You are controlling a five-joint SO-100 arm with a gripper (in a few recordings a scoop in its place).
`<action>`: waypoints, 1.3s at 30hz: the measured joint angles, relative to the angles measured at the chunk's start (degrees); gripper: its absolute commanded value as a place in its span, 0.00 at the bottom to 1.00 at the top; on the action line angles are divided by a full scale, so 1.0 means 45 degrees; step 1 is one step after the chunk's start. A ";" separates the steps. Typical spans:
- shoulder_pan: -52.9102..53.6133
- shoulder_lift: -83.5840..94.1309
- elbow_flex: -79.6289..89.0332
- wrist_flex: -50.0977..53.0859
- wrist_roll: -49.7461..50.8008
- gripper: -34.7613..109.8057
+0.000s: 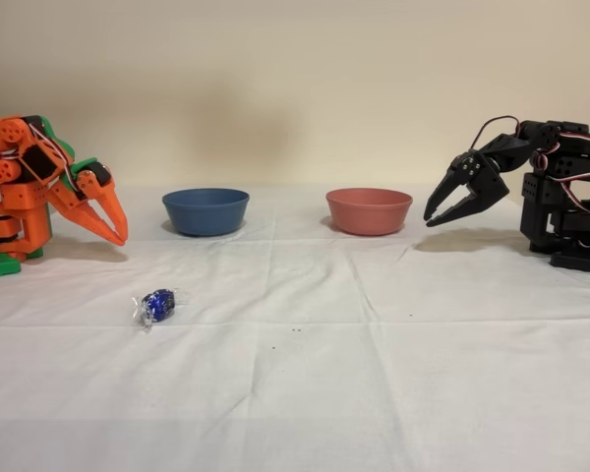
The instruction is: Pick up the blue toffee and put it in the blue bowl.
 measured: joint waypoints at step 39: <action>0.2988 -0.9883 -0.9316 -0.1094 -0.0781 0.24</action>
